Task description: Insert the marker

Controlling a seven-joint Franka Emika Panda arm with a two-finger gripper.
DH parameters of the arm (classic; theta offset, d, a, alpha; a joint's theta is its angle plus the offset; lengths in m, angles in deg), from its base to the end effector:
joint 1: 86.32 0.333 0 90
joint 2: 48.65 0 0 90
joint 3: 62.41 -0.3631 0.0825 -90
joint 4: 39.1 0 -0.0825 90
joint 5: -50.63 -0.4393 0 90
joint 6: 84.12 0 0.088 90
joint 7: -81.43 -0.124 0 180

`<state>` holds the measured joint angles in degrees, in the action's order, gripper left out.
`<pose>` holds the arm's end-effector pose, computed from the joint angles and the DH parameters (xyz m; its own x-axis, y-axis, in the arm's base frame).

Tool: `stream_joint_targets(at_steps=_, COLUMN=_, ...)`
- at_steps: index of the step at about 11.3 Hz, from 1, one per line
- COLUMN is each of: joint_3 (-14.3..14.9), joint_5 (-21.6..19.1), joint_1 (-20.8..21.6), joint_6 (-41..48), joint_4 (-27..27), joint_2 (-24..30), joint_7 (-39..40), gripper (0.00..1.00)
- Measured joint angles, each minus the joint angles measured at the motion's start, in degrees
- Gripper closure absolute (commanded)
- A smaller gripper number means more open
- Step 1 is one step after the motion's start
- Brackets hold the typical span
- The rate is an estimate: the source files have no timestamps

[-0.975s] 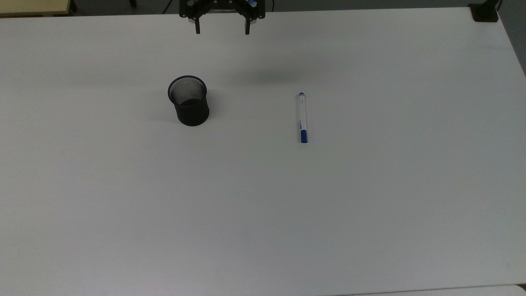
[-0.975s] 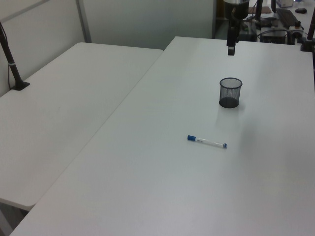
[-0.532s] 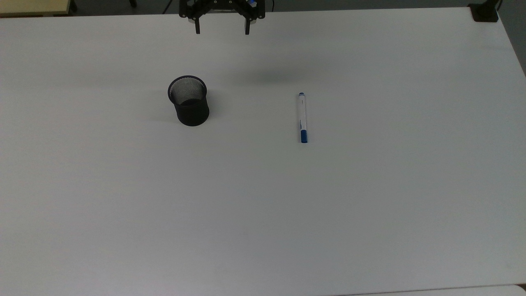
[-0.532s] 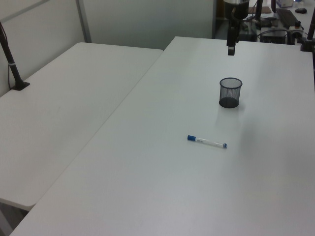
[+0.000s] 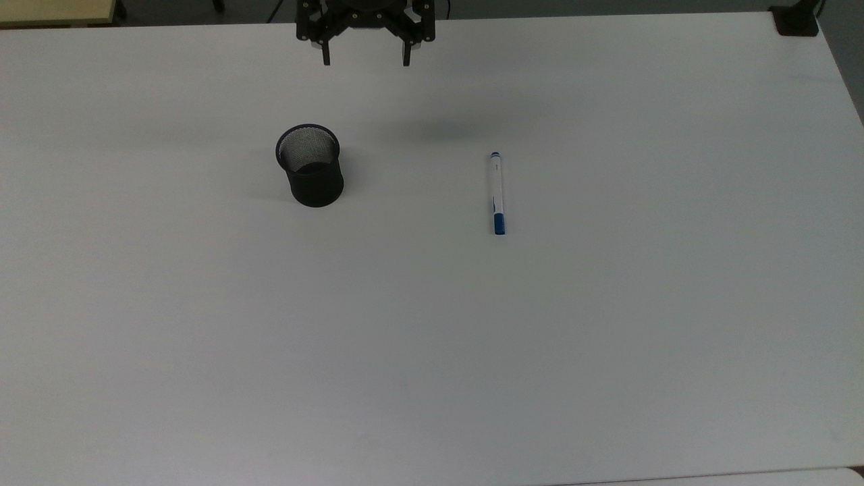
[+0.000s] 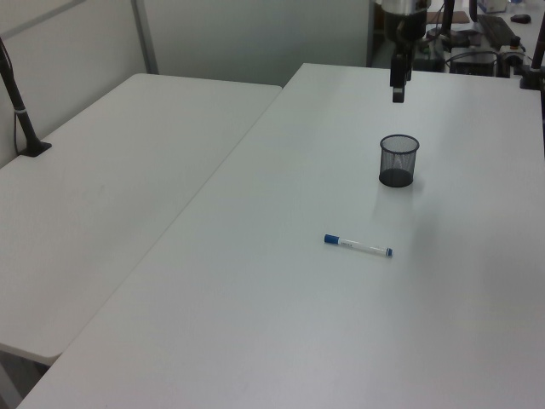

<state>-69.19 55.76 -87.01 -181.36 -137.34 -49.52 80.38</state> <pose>0.6164 0.0552 0.5804 0.9946 0.0991 -0.0314 0.1015 -0.9910 0.0871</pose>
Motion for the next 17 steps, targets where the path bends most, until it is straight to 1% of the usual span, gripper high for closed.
stream_joint_targets(at_steps=2, joint_3=-0.6, joint_5=-0.7, joint_1=0.5, joint_6=-0.4, joint_4=0.0, joint_2=-2.7, joint_7=0.0, gripper=0.0)
stream_joint_targets(at_steps=6, joint_3=-1.0, joint_5=-1.0, joint_1=5.0, joint_6=-4.5, joint_4=0.0, joint_2=-9.5, joint_7=-0.6, gripper=0.0)
stream_joint_targets(at_steps=7, joint_3=-1.0, joint_5=-1.0, joint_1=6.3, joint_6=-5.9, joint_4=0.0, joint_2=-11.1, joint_7=-1.6, gripper=0.0)
stream_joint_targets(at_steps=9, joint_3=-1.1, joint_5=-1.1, joint_1=8.8, joint_6=-10.4, joint_4=-0.1, joint_2=-14.6, joint_7=-7.3, gripper=0.0)
stream_joint_targets(at_steps=13, joint_3=-1.1, joint_5=-1.0, joint_1=11.1, joint_6=-19.2, joint_4=-0.1, joint_2=-21.7, joint_7=-13.8, gripper=0.0)
stream_joint_targets(at_steps=17, joint_3=-1.1, joint_5=0.3, joint_1=12.9, joint_6=-21.2, joint_4=0.0, joint_2=-24.8, joint_7=-15.1, gripper=0.0)
